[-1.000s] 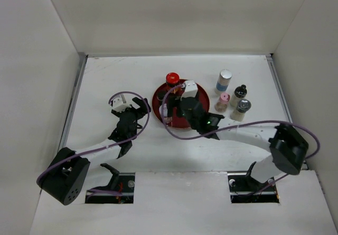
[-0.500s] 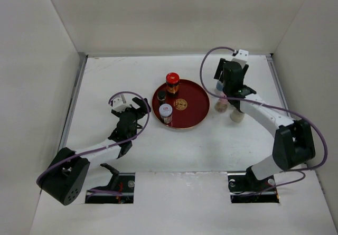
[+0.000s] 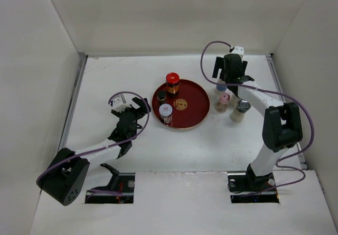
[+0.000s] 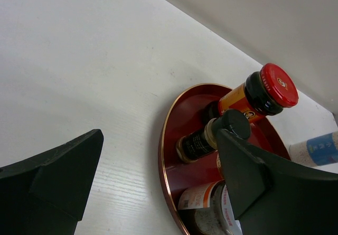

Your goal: Organize the condiment bottles

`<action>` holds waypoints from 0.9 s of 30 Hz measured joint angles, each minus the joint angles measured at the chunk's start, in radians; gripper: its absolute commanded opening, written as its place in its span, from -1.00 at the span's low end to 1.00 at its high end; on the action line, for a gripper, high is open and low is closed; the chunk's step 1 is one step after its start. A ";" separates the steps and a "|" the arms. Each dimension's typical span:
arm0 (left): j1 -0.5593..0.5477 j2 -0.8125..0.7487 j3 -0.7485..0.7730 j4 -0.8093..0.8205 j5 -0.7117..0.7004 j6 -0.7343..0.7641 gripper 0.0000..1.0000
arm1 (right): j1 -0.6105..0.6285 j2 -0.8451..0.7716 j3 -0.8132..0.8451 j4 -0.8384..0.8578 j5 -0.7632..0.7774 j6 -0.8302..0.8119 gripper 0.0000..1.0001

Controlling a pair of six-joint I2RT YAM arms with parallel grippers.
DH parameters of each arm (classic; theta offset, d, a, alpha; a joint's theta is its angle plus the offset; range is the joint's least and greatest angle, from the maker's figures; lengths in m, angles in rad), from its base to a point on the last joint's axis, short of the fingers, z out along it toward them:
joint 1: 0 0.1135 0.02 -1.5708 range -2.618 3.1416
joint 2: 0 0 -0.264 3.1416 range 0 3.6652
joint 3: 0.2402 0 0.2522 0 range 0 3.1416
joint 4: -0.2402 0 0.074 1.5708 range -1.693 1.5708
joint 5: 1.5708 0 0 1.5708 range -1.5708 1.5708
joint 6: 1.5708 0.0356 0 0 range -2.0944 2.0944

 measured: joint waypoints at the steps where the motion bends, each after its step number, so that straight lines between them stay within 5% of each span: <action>1: 0.000 0.000 0.000 0.000 0.000 0.000 0.77 | 0.000 0.008 0.000 -0.007 -0.003 0.000 0.97; 3: 0.000 0.000 0.000 0.000 0.000 0.000 0.77 | 0.002 0.021 0.000 -0.014 -0.004 0.001 0.88; 10: 0.000 0.000 0.000 0.000 0.000 0.000 0.77 | 0.004 0.039 0.005 -0.017 0.005 0.002 0.02; 27: 0.000 0.000 0.000 0.000 0.000 0.000 0.77 | 0.279 -0.117 -0.027 0.102 0.068 -0.047 0.02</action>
